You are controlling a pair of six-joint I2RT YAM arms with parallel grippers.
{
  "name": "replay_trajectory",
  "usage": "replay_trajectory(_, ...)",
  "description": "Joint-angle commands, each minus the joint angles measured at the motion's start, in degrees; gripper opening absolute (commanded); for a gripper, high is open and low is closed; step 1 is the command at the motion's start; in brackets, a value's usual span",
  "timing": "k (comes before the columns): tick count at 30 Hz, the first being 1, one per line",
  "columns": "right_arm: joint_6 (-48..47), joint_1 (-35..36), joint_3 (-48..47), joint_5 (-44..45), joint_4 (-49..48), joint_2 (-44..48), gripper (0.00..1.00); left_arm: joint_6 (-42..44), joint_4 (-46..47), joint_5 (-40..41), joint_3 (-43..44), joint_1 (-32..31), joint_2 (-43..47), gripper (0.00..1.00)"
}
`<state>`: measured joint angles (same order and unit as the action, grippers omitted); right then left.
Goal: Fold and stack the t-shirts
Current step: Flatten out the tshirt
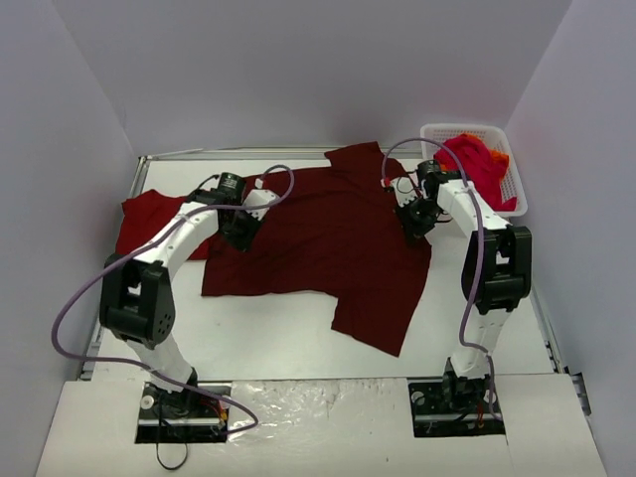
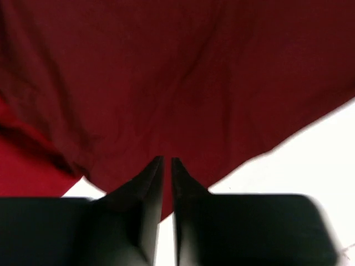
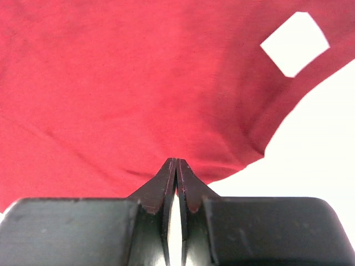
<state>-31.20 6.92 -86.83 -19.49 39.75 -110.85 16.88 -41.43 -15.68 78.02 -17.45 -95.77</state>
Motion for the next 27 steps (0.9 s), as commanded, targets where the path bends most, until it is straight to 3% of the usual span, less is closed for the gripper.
replay_trajectory(1,0.53,-0.94,-1.77,2.17,2.53,-2.09,0.0,-2.47,0.65,1.18,1.52,-0.56,-6.44,0.07)
replay_trajectory(4,0.26,-1.99,-1.68,1.73,2.35,-2.97,0.0,-3.52,3.01,4.07,0.65,-0.39,-9.43,0.02)
replay_trajectory(27,2.1,-4.63,-5.72,4.89,0.24,-15.8,0.0,-4.58,2.41,7.95,3.89,1.28,-19.19,0.02)
